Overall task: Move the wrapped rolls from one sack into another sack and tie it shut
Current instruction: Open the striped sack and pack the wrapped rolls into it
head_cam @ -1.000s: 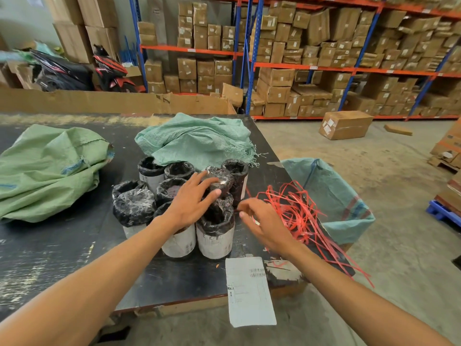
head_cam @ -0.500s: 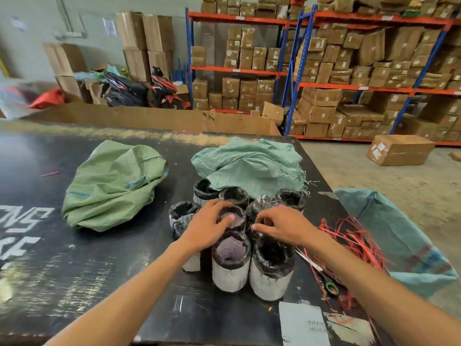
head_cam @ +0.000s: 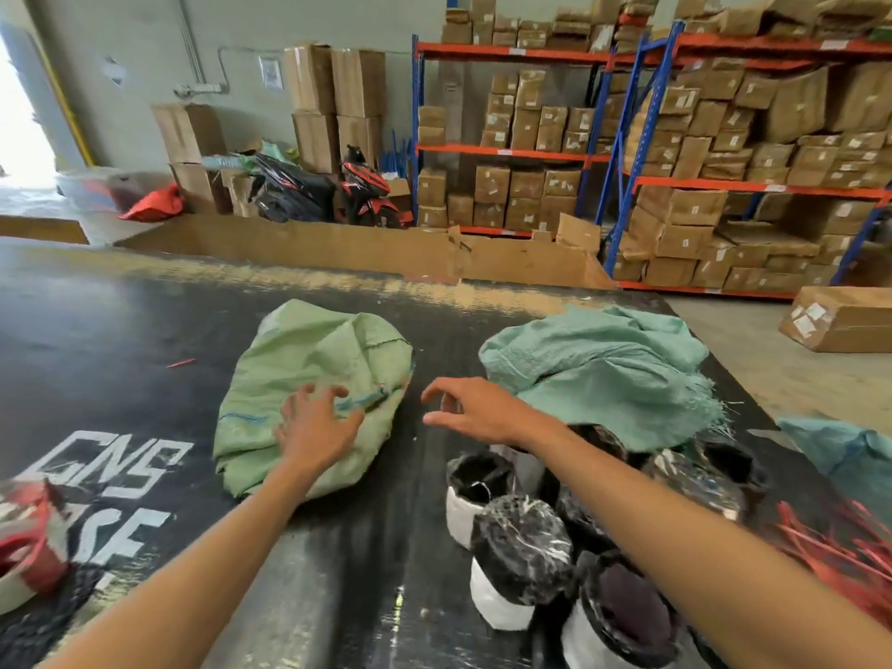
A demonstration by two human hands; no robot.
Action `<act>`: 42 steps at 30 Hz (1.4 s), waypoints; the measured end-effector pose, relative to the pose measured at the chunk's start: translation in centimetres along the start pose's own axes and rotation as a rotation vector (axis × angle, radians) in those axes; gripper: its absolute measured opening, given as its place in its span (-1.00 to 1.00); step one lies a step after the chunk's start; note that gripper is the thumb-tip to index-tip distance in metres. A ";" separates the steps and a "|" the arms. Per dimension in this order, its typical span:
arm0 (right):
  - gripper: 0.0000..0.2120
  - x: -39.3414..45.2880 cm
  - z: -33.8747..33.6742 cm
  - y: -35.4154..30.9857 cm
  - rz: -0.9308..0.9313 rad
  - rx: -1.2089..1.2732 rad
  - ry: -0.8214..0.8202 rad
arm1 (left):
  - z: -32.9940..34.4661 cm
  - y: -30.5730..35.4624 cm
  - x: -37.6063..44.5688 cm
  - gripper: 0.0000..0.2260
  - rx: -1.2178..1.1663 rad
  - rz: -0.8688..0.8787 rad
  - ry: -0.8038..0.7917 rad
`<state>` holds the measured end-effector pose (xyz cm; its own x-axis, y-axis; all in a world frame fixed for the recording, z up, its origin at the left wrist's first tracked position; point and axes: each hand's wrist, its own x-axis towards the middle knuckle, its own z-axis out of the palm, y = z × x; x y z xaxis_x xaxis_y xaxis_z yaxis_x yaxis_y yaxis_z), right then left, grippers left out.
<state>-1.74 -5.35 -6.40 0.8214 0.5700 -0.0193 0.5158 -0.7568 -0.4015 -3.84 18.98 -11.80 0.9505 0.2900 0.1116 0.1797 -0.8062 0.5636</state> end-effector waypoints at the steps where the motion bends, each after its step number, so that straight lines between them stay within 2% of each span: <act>1: -0.54 1.7 0.7 -0.8 -0.002 0.003 -0.047 | -0.3 -1.7 0.5 -0.53 0.065 -0.082 0.005; 5: -0.26 7.3 4.3 -3.5 0.028 0.045 -0.167 | 0.0 -8.0 2.4 -0.25 0.185 -0.353 -0.155; 6: -0.20 8.3 5.2 -4.0 0.063 0.038 -0.189 | 0.1 -8.9 2.6 -0.27 0.182 -0.376 -0.174; 8: -0.10 9.8 6.9 -4.8 0.110 -0.005 -0.225 | 0.5 -10.2 3.3 -0.46 0.188 -0.359 -0.117; 10: -0.04 10.9 8.1 -5.1 0.144 -0.069 -0.209 | 0.6 -10.8 4.1 -0.63 0.096 -0.264 -0.005; 11: -0.02 11.4 8.3 -5.1 0.165 -0.101 -0.182 | 0.3 -10.7 4.5 -0.67 -0.026 -0.170 0.053; 13: -0.09 12.2 8.1 -4.8 0.209 -0.119 -0.084 | -1.1 -9.4 4.9 -0.72 -0.328 0.033 0.145; 14: -0.18 12.5 7.6 -4.7 0.222 -0.104 -0.022 | -2.1 -8.5 5.1 -0.73 -0.432 0.118 0.184; 17: -0.55 13.5 4.6 -4.7 0.209 -0.017 0.230 | -5.1 -5.7 6.1 -0.86 -0.569 0.239 0.267; 18: -0.61 13.8 3.0 -4.8 0.198 0.000 0.351 | -6.2 -5.0 6.6 -0.88 -0.587 0.247 0.262; 21: -0.69 14.2 -1.8 -5.1 0.116 0.028 0.766 | -8.8 -3.1 7.6 -0.67 -0.548 0.229 0.184; 22: -0.74 14.0 -3.1 -5.1 0.071 0.025 0.860 | -9.1 -2.7 7.9 -0.69 -0.514 0.222 0.196; 24: -0.80 13.6 -5.0 -5.2 0.005 -0.023 0.964 | -9.6 -2.1 8.6 -0.75 -0.531 0.159 0.227; 27: -0.79 12.7 -6.8 -4.2 0.091 -0.067 0.986 | -10.2 -1.5 9.7 -0.67 -0.953 -0.061 0.136; 29: -0.79 12.2 -8.1 -2.6 0.285 0.075 0.984 | -10.3 -2.4 10.6 -0.79 -1.204 -0.220 0.144; 30: -0.81 12.0 -8.7 -1.6 0.380 0.189 0.997 | -10.3 -3.2 11.3 -0.84 -1.235 -0.300 0.190; 32: -0.83 11.9 -9.7 0.3 0.488 0.445 1.010 | -9.9 -4.7 11.7 -0.79 -1.233 -0.425 0.237; 34: -0.79 11.8 -10.6 1.1 0.559 0.681 1.005 | -9.5 -5.3 11.3 -0.71 -1.224 -0.491 0.206; 38: -0.63 11.6 -11.5 1.2 0.511 1.163 0.894 | -8.4 -4.9 10.1 -0.59 -1.217 -0.568 0.189; 40: -0.48 11.0 -12.0 0.9 0.479 1.365 0.797 | -8.2 -4.9 10.1 -0.57 -1.236 -0.608 0.226; 41: -0.48 10.6 -12.1 0.7 0.447 1.408 0.756 | -8.0 -4.8 10.0 -0.59 -1.244 -0.623 0.226; 42: -0.59 10.0 -12.3 0.2 0.399 1.413 0.746 | -7.7 -5.1 10.1 -0.63 -1.223 -0.620 0.202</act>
<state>9.56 -3.79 4.56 0.9840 -0.1638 -0.0695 -0.0170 0.3022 -0.9531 2.85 30.03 -7.24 0.7263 0.5846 -0.3616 0.1204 0.4096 0.9043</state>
